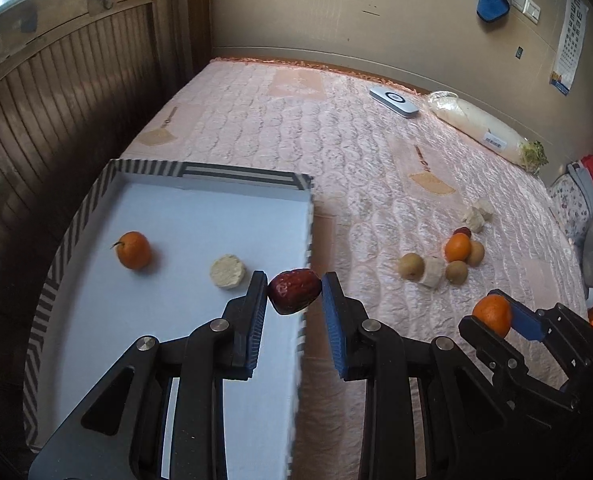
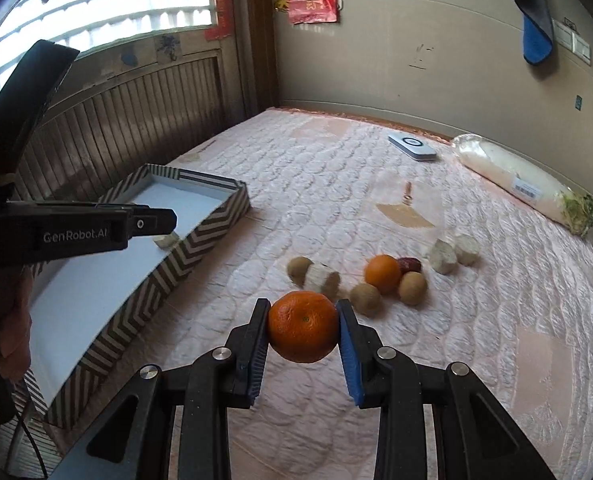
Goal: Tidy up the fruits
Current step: 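Carry the red date and orange into the tray and open both tools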
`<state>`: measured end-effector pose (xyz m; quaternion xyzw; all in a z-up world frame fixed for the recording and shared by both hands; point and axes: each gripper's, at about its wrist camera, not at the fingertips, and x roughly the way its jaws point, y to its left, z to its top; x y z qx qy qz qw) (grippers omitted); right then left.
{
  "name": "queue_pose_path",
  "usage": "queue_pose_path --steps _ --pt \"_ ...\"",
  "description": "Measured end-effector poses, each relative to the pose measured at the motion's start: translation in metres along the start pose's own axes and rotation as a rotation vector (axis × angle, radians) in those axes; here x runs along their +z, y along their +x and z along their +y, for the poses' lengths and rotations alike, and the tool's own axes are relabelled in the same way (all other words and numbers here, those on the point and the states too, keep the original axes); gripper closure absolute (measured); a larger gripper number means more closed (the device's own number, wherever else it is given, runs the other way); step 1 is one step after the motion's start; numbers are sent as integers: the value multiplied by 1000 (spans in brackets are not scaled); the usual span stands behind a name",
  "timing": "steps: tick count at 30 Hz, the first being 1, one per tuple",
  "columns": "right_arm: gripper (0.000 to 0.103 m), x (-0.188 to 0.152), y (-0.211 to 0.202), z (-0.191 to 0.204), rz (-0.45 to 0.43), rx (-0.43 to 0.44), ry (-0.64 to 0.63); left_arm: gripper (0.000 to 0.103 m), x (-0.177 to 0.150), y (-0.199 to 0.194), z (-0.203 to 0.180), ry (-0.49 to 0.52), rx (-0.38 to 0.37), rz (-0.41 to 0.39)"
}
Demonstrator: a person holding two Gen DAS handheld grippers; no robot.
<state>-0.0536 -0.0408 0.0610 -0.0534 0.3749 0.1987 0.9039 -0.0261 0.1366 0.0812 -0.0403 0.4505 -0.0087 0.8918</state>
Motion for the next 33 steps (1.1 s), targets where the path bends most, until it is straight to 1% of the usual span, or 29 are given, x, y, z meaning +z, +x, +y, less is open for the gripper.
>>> queue_pose_path --steps 7,14,19,22,28,30,33 --pt "72 24 20 57 -1 96 -83 76 -17 -10 56 -64 75 -8" --pt "72 39 45 108 19 176 -155 76 -39 -10 95 -98 128 8" --pt "71 40 66 139 54 208 -206 76 -47 -8 108 -110 145 19" --pt "71 38 75 152 75 211 -238 76 -49 -4 112 -107 151 29" --pt "71 33 91 160 117 207 -247 76 -52 1 115 -107 167 30" --pt "71 31 93 163 126 215 -255 76 -53 2 118 -118 163 38" --pt "71 27 98 171 140 227 -273 76 -54 5 120 -121 175 48"
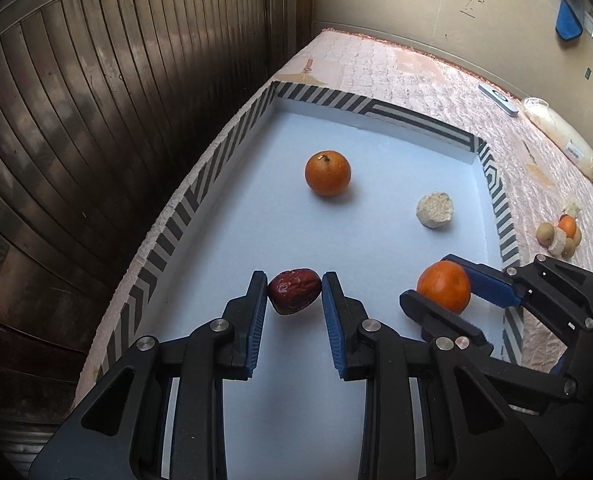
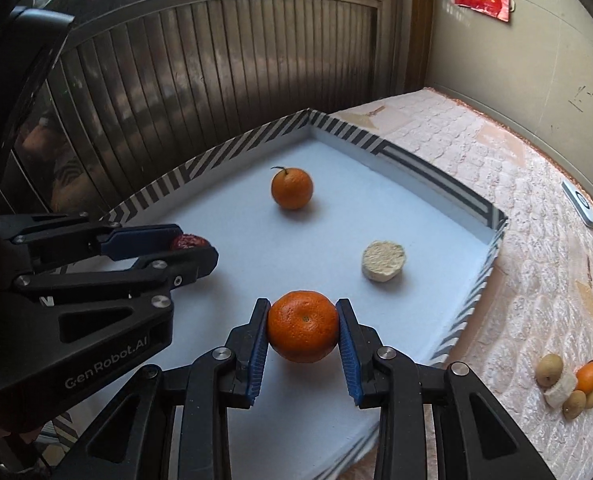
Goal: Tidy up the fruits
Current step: 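Carry the red date and orange into the tray and open both tools, then grasp a round brown fruit with the left tool while the right tool grasps another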
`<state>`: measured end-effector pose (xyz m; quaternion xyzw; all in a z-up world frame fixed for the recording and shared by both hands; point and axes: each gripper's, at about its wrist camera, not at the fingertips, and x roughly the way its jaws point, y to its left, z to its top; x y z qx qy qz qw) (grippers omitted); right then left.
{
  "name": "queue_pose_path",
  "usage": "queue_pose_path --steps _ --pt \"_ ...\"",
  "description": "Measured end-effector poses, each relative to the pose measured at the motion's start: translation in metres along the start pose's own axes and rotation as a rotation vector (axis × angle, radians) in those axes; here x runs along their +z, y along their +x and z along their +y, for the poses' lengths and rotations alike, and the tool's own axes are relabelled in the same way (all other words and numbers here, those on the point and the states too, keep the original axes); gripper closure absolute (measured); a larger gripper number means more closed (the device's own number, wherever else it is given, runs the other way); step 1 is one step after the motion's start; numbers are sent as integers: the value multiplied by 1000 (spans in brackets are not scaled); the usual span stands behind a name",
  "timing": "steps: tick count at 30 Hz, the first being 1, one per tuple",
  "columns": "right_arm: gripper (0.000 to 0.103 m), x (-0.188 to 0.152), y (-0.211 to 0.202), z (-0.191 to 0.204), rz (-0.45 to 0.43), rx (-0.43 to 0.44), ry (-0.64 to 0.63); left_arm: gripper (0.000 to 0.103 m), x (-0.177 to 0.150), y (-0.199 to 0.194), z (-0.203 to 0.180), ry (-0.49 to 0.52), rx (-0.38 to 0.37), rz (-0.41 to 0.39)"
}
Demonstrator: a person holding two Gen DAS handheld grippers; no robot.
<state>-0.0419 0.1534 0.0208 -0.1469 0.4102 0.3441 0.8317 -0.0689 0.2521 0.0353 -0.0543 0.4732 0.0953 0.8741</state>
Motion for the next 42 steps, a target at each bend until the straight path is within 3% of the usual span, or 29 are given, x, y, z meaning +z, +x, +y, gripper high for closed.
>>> queue_pose_path --steps 6,8,9,12,17,23,33,42 --pt "70 -2 10 10 11 -28 -37 75 1 4 5 -48 -5 23" --pt "59 -2 8 8 3 3 -29 74 1 5 6 -57 -8 37" --pt "51 -3 6 8 -3 9 -24 70 1 5 6 -58 -5 42" --pt "51 -6 -1 9 -28 -5 -28 49 0 2 8 -81 -22 41" --pt "51 -13 -28 3 -80 -21 -8 40 4 -14 4 -101 -38 5" --pt "51 -24 -57 -21 -139 -57 60 40 13 -32 -19 -74 -77 -35" --pt "51 -58 -102 -86 -156 -162 188 40 25 -43 -101 50 -168 -47" --pt "51 -105 -137 -154 -124 -298 288 40 35 -28 -167 120 -245 11"
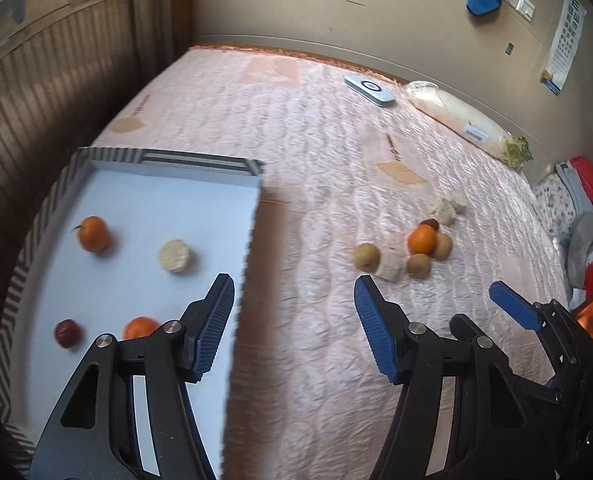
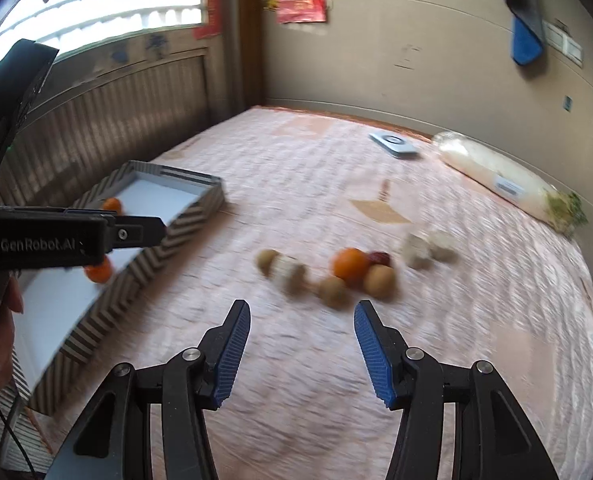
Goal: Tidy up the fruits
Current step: 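Grasp a round brown fruit with the left tool while the right tool grasps another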
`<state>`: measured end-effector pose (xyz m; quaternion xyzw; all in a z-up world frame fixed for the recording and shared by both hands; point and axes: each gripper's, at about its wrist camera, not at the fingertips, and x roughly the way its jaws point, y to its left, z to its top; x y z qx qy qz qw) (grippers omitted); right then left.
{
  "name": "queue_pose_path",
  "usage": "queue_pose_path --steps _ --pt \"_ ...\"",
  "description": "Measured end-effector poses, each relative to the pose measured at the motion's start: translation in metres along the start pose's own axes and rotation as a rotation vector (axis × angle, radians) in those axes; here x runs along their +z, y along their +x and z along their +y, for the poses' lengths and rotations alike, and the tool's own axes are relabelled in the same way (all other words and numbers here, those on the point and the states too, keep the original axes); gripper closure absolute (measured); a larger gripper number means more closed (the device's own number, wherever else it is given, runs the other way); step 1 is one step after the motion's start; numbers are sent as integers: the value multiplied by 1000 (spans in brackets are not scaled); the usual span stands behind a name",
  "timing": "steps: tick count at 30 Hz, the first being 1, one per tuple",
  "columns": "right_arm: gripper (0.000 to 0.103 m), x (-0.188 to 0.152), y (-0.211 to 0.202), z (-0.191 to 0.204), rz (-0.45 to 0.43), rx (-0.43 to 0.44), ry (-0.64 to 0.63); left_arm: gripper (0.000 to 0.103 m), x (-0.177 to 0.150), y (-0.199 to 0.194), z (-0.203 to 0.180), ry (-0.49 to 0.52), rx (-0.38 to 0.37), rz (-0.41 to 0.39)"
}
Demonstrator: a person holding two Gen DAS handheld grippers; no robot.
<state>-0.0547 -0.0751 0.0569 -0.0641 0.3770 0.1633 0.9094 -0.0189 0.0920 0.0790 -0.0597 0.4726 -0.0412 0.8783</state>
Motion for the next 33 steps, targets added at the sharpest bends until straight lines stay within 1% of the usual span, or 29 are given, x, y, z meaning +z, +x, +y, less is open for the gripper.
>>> queue_pose_path --steps 6,9,12,15,22,24,25,27,28,29,30,32,33 --pt "51 -17 -2 -47 41 -57 66 40 11 27 -26 22 4 46" --pt "51 -21 -1 -61 39 -43 103 40 16 44 -31 11 -2 87" --pt "51 -21 1 -65 39 -29 105 40 21 57 -34 -1 15 107" --pt "51 -19 5 -64 42 -26 97 40 26 63 -34 -16 15 107" --pt "51 -19 5 -67 44 -24 99 40 30 77 -50 40 73 104" --pt "51 -19 4 -68 42 -27 98 40 28 74 -56 46 52 94" --pt "51 -19 4 -68 41 -27 98 40 26 72 -61 56 24 99" --pt "51 -19 4 -70 41 -26 107 40 19 71 -75 115 -53 143" --pt "51 -19 5 -71 42 -26 112 40 16 70 -80 138 -71 160" --pt "51 -19 5 -72 43 -26 115 40 14 70 -82 145 -78 168" --pt "51 -20 5 -72 43 -27 115 40 15 67 -80 134 -79 158" --pt "51 -21 4 -72 41 -30 116 40 22 64 -72 95 -70 129" --pt "51 -20 4 -72 41 -29 117 40 25 65 -68 78 -67 130"
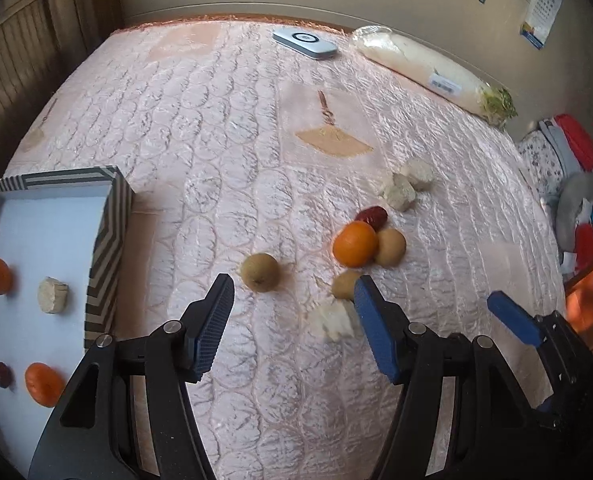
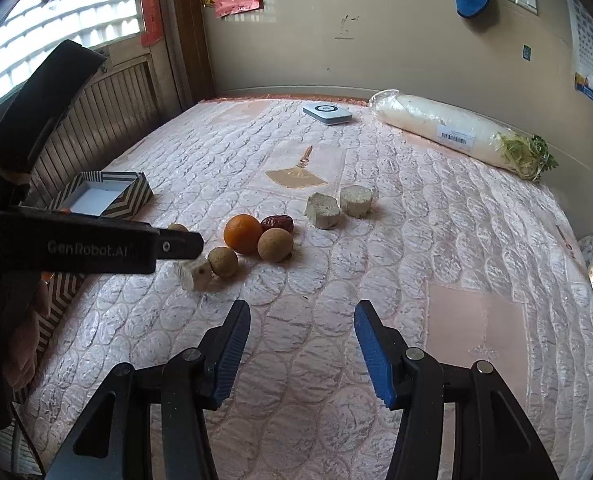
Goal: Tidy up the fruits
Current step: 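Grasp a round brown fruit with the left tool while the right tool grasps another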
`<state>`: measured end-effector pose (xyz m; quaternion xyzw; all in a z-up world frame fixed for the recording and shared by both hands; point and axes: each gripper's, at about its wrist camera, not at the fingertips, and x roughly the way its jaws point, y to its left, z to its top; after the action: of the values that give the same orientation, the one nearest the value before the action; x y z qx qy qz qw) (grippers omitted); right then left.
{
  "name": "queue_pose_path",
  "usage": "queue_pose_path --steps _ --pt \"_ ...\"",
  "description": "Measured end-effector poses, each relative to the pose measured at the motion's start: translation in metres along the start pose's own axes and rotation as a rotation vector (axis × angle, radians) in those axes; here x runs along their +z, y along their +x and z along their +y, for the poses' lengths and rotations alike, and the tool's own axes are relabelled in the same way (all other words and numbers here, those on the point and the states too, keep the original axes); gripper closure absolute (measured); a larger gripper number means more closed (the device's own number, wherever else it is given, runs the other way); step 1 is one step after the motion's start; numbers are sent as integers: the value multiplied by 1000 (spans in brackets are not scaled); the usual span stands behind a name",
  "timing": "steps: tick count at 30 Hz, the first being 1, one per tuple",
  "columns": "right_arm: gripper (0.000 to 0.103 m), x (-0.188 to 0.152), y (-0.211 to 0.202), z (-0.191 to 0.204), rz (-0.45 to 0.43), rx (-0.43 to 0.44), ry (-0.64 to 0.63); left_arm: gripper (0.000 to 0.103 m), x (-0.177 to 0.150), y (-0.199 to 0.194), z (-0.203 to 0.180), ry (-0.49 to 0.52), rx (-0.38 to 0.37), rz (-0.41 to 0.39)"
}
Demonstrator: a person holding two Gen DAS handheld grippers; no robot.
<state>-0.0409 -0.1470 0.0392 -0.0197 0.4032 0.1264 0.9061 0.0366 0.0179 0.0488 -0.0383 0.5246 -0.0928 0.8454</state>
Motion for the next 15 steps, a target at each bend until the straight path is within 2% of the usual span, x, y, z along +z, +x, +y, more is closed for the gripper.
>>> queue_pose_path --steps 5,13,14,15 --pt "51 1 0 3 -3 9 -10 40 5 7 9 -16 9 24" --pt "51 1 3 4 4 21 -6 41 7 30 18 -67 -59 84" --pt "51 2 3 5 0 25 -7 43 8 29 18 -69 -60 75" --pt "51 3 4 5 -4 30 -8 56 9 28 18 -67 -60 65"
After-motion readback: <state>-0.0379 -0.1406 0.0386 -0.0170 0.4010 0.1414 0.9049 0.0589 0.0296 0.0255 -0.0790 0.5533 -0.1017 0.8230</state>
